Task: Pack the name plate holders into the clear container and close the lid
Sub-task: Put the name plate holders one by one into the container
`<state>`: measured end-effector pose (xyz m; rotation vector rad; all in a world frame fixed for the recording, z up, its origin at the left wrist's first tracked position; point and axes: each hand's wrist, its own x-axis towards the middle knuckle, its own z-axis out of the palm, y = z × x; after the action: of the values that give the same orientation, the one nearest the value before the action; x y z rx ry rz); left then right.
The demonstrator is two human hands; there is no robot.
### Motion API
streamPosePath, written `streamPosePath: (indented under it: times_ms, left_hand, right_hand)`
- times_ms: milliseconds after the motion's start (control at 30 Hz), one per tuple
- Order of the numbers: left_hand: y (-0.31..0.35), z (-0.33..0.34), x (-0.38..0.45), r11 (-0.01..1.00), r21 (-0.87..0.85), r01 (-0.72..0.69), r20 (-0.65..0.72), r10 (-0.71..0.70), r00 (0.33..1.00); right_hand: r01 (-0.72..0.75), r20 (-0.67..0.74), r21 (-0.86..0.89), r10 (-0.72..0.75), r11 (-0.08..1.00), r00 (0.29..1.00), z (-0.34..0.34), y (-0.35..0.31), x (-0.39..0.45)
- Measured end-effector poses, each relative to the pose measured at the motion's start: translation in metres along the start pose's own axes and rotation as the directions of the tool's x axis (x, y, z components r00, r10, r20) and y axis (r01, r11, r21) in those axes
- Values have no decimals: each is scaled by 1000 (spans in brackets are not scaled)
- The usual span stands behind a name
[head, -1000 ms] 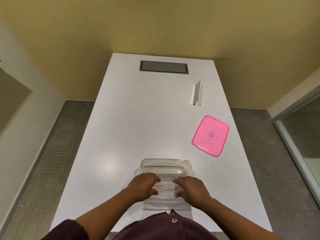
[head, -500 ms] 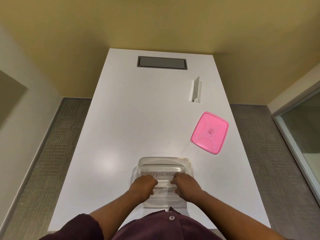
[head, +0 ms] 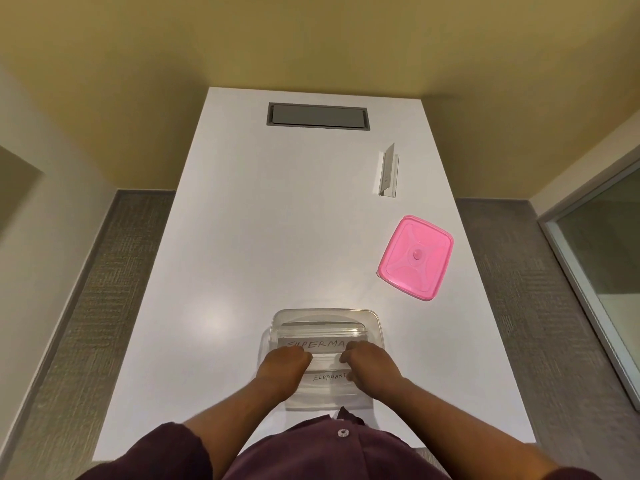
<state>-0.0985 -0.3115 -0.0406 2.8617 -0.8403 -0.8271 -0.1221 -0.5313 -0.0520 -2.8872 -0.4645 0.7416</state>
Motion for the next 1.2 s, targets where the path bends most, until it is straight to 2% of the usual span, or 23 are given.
streamPosePath:
  times_ms: [133, 233, 300, 367, 433, 500, 633, 733, 833, 967, 1100, 1200]
  left_hand:
    - [-1, 2, 1, 999, -35, -5, 25, 6, 1000]
    - [-3, -3, 3, 990, -139, -33, -10, 32, 999]
    - [-5, -13, 4, 969, -234, -79, -92, 58, 994]
    - [-5, -32, 5, 921, -361, -144, -246, 55, 968]
    - [-7, -51, 10, 869, -462, -175, -380, -15, 925]
    - [-11, -67, 20, 822, -539, -184, -455, -100, 885]
    - [-32, -81, 47, 808, -548, -217, -567, -168, 807]
    - [-54, -80, 70, 845, -496, -199, -601, -168, 782]
    - [-83, -72, 95, 863, -489, -131, -570, -202, 797]
    - [-121, -54, 131, 863, -503, 47, -401, -282, 872]
    - [-148, -49, 157, 905, -387, 175, -249, -286, 925]
    - [-161, -44, 169, 934, -261, 244, -162, -291, 943]
  right_hand:
    - [3, -6, 0, -3, 1000, 1000, 1, 0, 1]
    - [-5, -46, 66, 8, 998, 999, -8, -2, -3]
    - [-20, -134, 172, 43, 985, 990, -19, -4, -7]
    - [-25, -243, 305, 103, 952, 965, -34, -5, -9]
    - [-36, -299, 411, 172, 911, 939, -52, -4, -6]
    - [-53, -323, 475, 230, 878, 918, -72, 1, 2]
    - [-71, -362, 517, 293, 853, 885, -109, 18, 30]
    - [-89, -383, 538, 336, 839, 860, -135, 36, 58]
    - [-115, -365, 555, 366, 824, 856, -158, 59, 91]
    - [-168, -335, 569, 413, 805, 847, -180, 98, 143]
    - [-231, -299, 633, 510, 738, 807, -195, 141, 197]
    - [-271, -274, 715, 615, 644, 739, -203, 175, 235]
